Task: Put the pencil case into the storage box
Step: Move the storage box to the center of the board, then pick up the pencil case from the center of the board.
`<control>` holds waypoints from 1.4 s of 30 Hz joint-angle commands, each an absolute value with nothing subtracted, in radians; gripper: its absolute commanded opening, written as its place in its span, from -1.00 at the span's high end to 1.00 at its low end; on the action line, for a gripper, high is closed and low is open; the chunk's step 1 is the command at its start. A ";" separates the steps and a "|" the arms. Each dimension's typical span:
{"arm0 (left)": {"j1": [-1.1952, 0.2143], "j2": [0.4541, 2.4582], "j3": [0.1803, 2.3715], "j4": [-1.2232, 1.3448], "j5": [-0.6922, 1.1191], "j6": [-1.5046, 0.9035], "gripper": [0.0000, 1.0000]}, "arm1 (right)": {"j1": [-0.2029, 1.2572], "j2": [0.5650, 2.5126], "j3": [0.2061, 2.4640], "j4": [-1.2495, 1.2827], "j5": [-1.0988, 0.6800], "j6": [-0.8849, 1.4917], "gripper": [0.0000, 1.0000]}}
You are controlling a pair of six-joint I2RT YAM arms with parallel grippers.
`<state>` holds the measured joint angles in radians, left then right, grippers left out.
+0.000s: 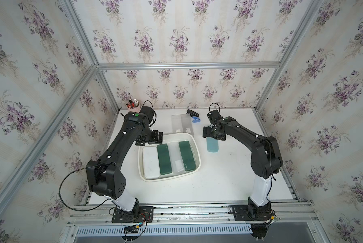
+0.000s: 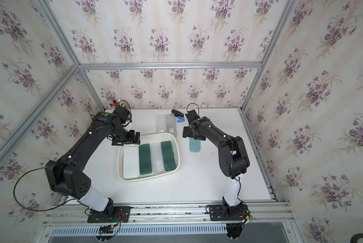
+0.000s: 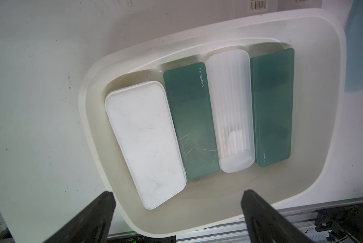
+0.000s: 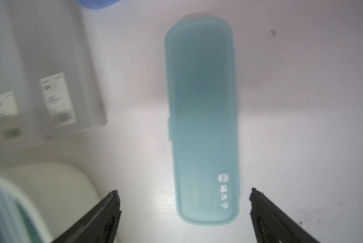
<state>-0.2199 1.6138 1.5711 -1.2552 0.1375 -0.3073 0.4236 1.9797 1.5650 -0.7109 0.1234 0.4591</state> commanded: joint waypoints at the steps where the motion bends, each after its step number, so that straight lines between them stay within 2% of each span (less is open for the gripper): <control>1: -0.215 1.610 1.565 -1.282 0.120 -0.318 -0.98 | 0.391 2.055 1.627 -0.745 0.165 0.372 -0.99; 10: -0.203 1.579 1.534 -1.286 0.114 -0.317 -0.98 | 0.364 2.209 1.761 -0.727 0.119 0.308 -0.99; 22: -0.192 1.556 1.488 -1.270 0.112 -0.319 -0.98 | 0.369 2.243 1.694 -0.695 0.115 0.287 -0.95; 25: -0.190 1.560 1.482 -1.262 0.115 -0.318 -0.98 | 0.376 2.242 1.675 -0.690 0.134 0.279 -0.78; 27: -0.191 1.563 1.480 -1.256 0.117 -0.318 -0.98 | 0.377 2.233 1.659 -0.684 0.133 0.279 -0.52; 29: -0.190 1.566 1.484 -1.254 0.118 -0.316 -0.98 | 0.377 2.215 1.644 -0.677 0.127 0.284 -0.36; 37: -0.186 1.563 1.479 -1.239 0.124 -0.312 -0.98 | 0.402 2.084 1.656 -0.722 0.113 0.310 -0.29; 42: -0.176 1.560 1.471 -1.227 0.133 -0.312 -0.98 | 0.494 2.004 1.744 -0.826 0.091 0.348 -0.29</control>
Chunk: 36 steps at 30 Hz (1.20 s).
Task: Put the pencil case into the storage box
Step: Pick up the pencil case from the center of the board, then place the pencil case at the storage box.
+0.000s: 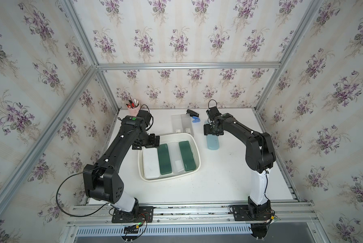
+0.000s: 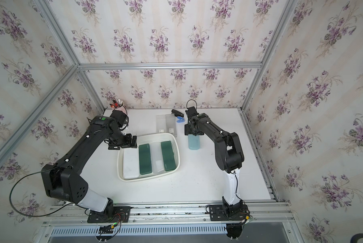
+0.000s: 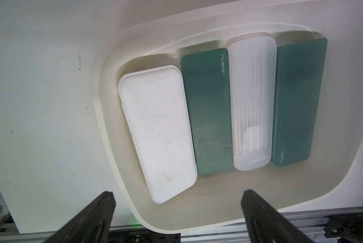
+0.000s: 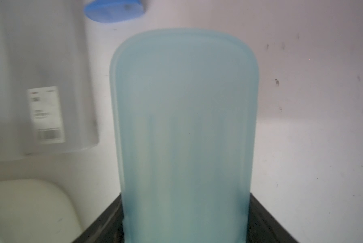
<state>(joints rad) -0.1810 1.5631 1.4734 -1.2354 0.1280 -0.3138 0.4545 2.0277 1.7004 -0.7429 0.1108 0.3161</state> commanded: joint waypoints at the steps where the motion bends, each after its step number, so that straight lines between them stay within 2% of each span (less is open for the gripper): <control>1: -0.172 1.557 1.471 -1.226 0.135 -0.312 -0.98 | 0.516 1.998 1.770 -0.853 0.086 0.361 -0.29; 6: -0.146 1.547 1.463 -1.221 0.146 -0.310 -0.98 | 0.701 1.993 1.861 -0.912 0.036 0.471 -0.29; 10: -0.125 1.535 1.450 -1.222 0.150 -0.299 -0.98 | 0.793 2.024 1.871 -0.917 0.022 0.536 -0.29; 22: -0.080 1.501 1.382 -1.210 0.156 -0.273 -0.98 | 0.850 2.032 1.685 -0.827 0.019 0.569 -0.31; 24: -0.078 1.505 1.380 -1.209 0.158 -0.273 -0.98 | 0.851 2.042 1.684 -0.829 0.031 0.563 -0.38; 28: -0.078 1.508 1.383 -1.208 0.158 -0.270 -0.98 | 0.851 2.056 1.694 -0.840 0.061 0.548 -0.79; 36: -0.077 1.513 1.391 -1.213 0.152 -0.267 -0.98 | 0.854 2.011 1.822 -0.957 0.143 0.542 -0.93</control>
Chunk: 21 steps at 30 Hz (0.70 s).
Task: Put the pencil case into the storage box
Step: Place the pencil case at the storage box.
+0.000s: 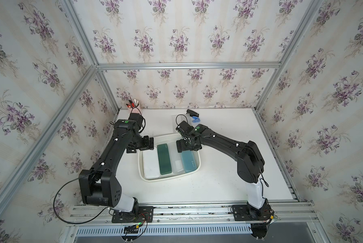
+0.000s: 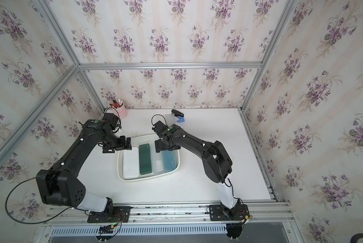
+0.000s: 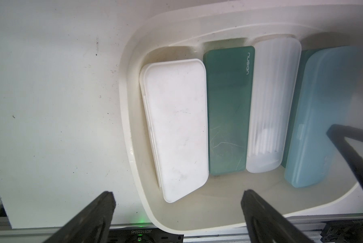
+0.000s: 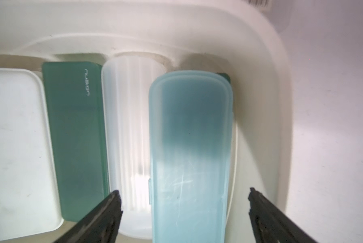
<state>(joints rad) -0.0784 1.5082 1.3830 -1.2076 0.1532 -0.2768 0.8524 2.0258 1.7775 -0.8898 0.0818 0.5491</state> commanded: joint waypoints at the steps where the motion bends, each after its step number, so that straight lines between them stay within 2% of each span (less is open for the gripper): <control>1: -0.077 1.515 1.393 -1.215 0.152 -0.269 -0.98 | 0.852 2.006 1.851 -0.973 0.169 0.532 -0.95; 6: -0.077 1.522 1.434 -1.244 0.136 -0.263 -0.98 | 0.720 2.039 1.973 -0.960 0.229 0.427 -0.99; 12: -0.077 1.541 1.481 -1.282 0.119 -0.251 -0.98 | 0.489 2.236 2.105 -0.799 0.178 0.287 -0.99; 17: -0.077 1.542 1.502 -1.308 0.116 -0.252 -0.98 | 0.450 2.380 2.246 -0.715 0.107 0.180 -0.99; 21: -0.077 1.541 1.498 -1.317 0.122 -0.258 -0.98 | 0.451 2.447 2.274 -0.633 0.019 0.123 -0.99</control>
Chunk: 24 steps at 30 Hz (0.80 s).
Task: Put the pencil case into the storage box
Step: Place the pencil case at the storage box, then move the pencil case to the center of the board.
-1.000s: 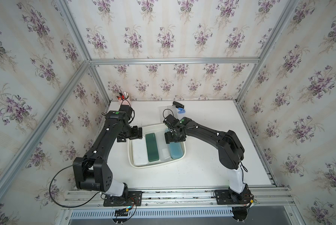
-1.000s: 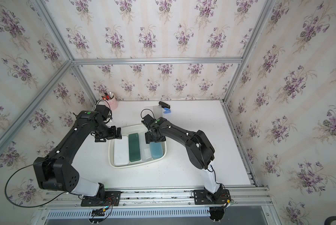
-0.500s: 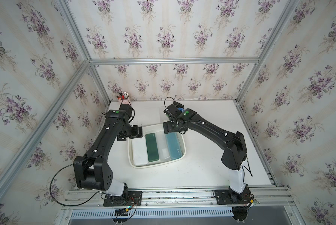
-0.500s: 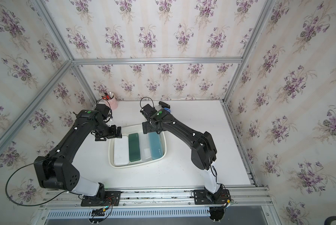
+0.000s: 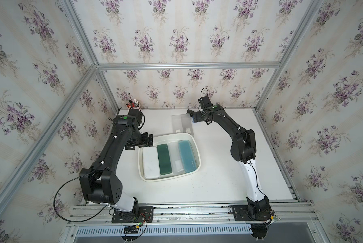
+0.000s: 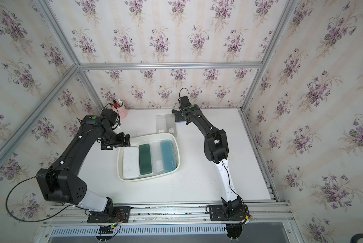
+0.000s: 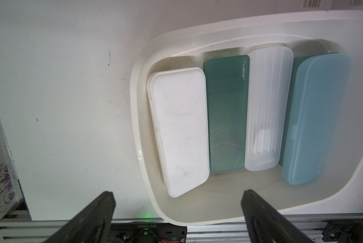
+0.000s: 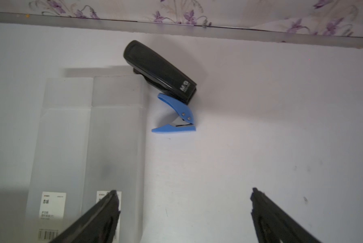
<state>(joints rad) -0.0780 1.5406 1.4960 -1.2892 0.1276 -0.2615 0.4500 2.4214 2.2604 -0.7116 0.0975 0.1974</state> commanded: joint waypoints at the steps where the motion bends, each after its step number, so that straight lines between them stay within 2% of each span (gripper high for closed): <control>1: -0.077 1.542 1.495 -1.316 0.121 -0.256 -0.98 | 0.452 2.458 2.279 -0.620 0.009 0.122 -0.99; 8: -0.077 1.546 1.498 -1.311 0.120 -0.261 -0.98 | 0.462 2.568 2.311 -0.575 0.018 0.100 -0.99; 24: -0.077 1.527 1.479 -1.309 0.117 -0.255 -0.98 | 0.519 2.626 2.318 -0.529 0.030 0.110 -0.99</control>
<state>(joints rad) -0.0780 1.5356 1.4841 -1.2961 0.1268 -0.2615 0.5179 2.6122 2.3150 -0.5121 0.0132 0.1089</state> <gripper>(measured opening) 0.990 0.996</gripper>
